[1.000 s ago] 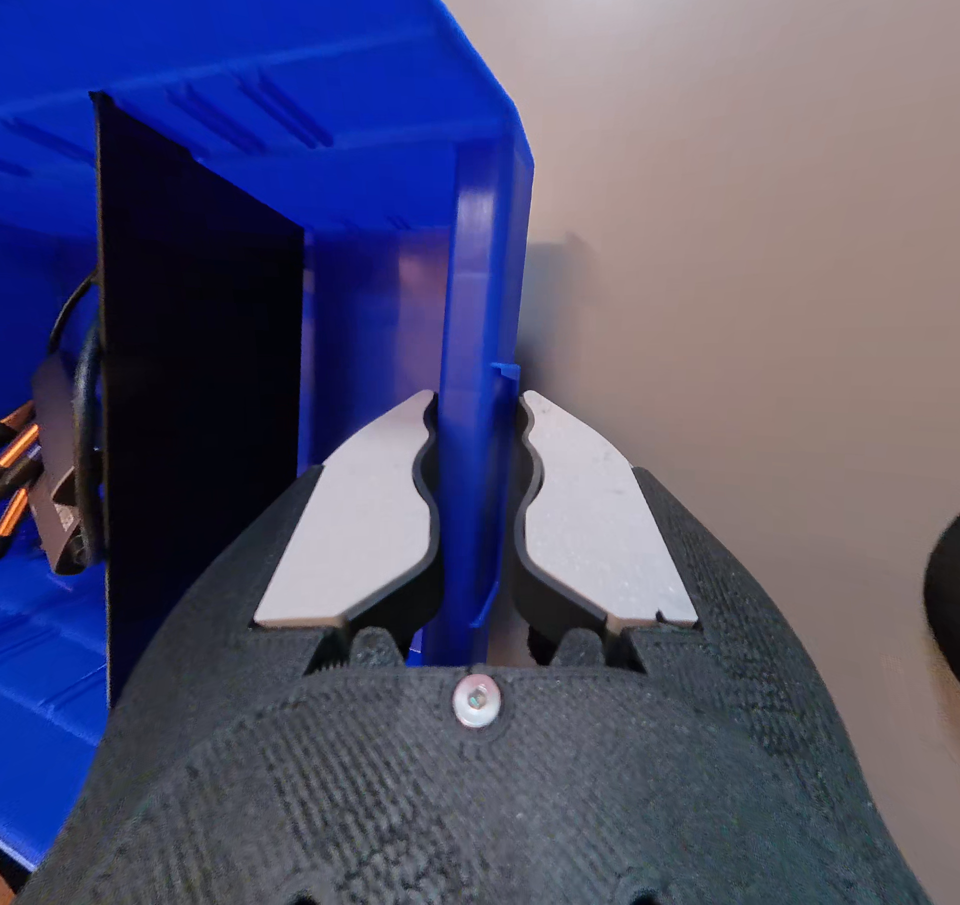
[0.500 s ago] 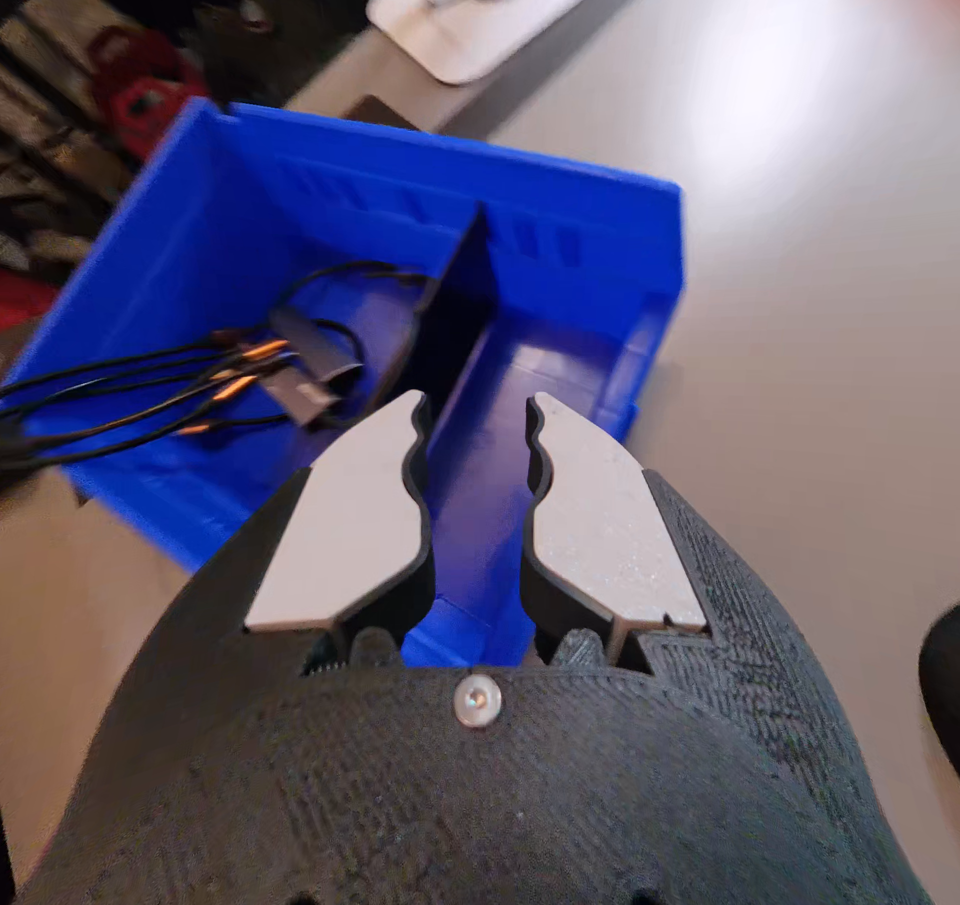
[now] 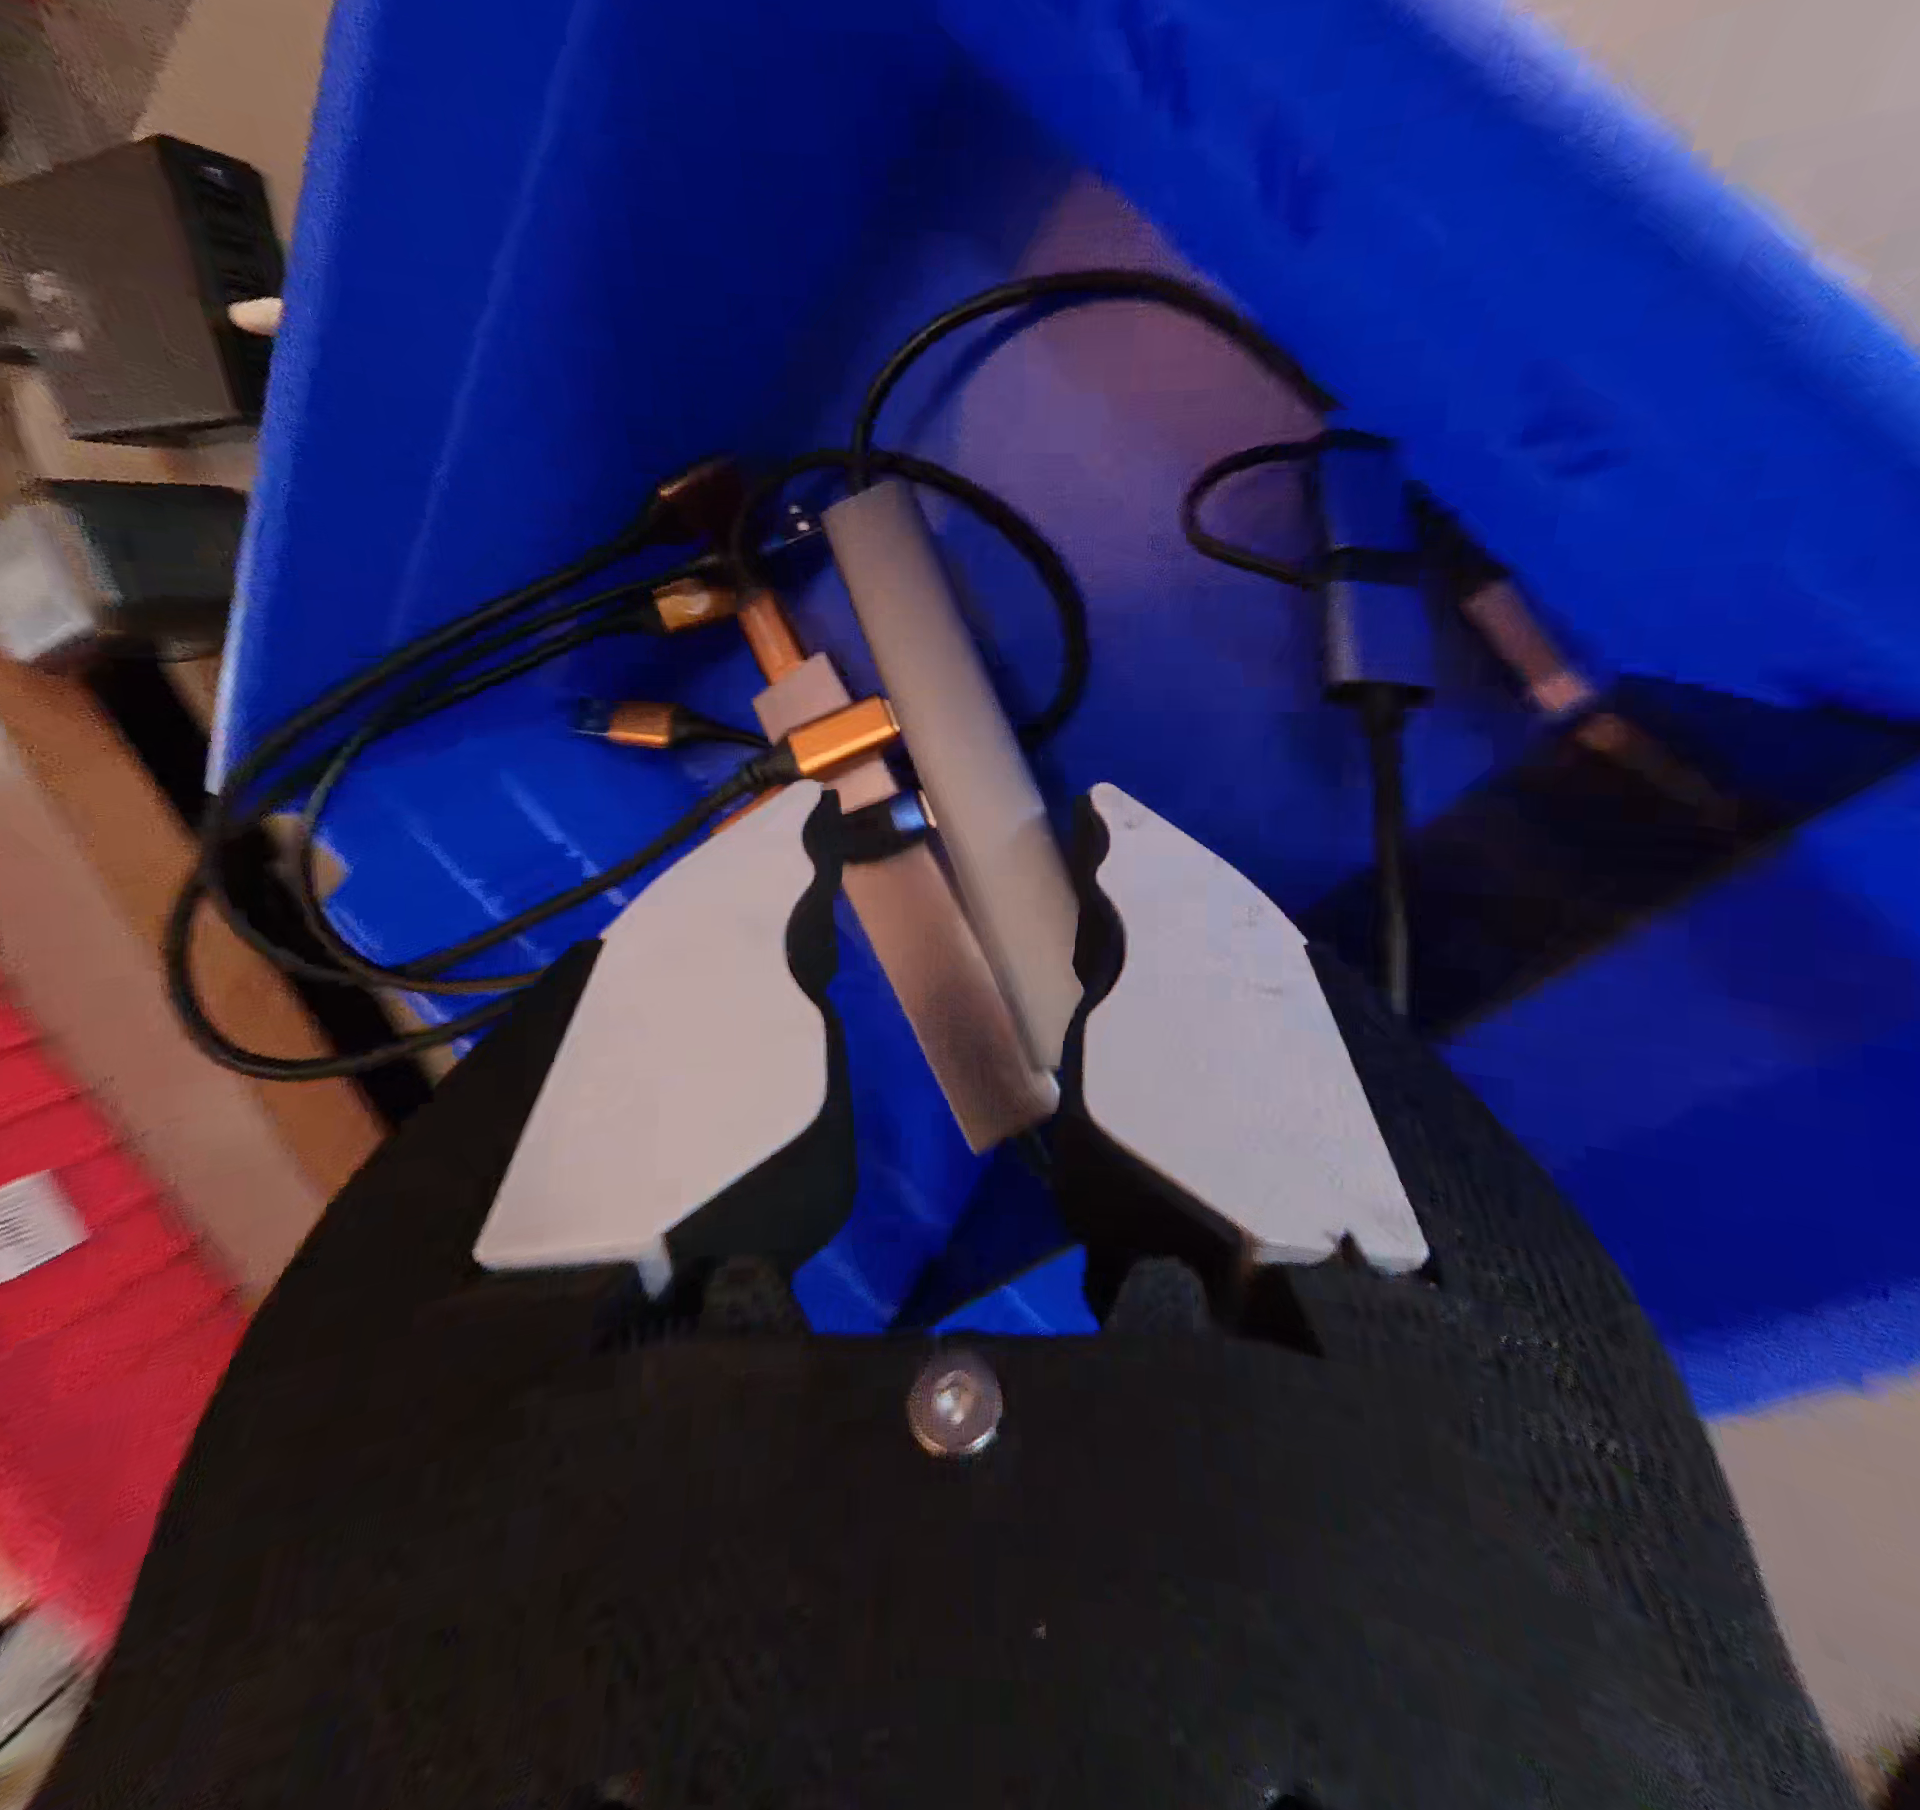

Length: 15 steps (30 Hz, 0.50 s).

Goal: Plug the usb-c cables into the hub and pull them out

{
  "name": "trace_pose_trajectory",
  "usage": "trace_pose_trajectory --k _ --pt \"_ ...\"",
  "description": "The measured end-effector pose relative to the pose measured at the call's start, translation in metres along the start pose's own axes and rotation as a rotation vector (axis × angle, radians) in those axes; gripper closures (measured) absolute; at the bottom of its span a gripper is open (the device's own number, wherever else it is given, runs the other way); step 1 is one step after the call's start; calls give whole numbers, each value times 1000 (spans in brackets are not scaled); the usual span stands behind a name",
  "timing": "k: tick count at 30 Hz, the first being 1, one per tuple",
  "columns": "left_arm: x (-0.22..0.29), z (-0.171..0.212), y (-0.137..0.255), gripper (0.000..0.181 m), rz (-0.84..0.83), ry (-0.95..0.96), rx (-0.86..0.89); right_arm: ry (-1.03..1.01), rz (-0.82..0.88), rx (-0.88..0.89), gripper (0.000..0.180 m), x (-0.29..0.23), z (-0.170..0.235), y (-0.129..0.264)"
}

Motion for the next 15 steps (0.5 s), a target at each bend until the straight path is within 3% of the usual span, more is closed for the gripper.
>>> trace_pose_trajectory --k 1,5,11,15 --pt "0 2 -7 136 -34 -49 -59 6 -3 -3 144 -1 1 1" --pt "-3 6 -22 135 -141 -196 -236 5 -16 -22 144 -3 6 2" --pt "-17 6 -9 157 -205 -347 -353 -18 -15 -11 145 0 5 5" --pt "-35 3 0 160 -244 -376 -293 -18 -14 2 146 0 2 7"
Point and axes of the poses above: each gripper's, where its closed fingertips meet, y back along the fingers, z out of its underside, x = y × z across the jaws, the point moved 1 cm from there along y, back along the fingers, and after that the axes turned 15 degrees about x, right-handed, at the moved point
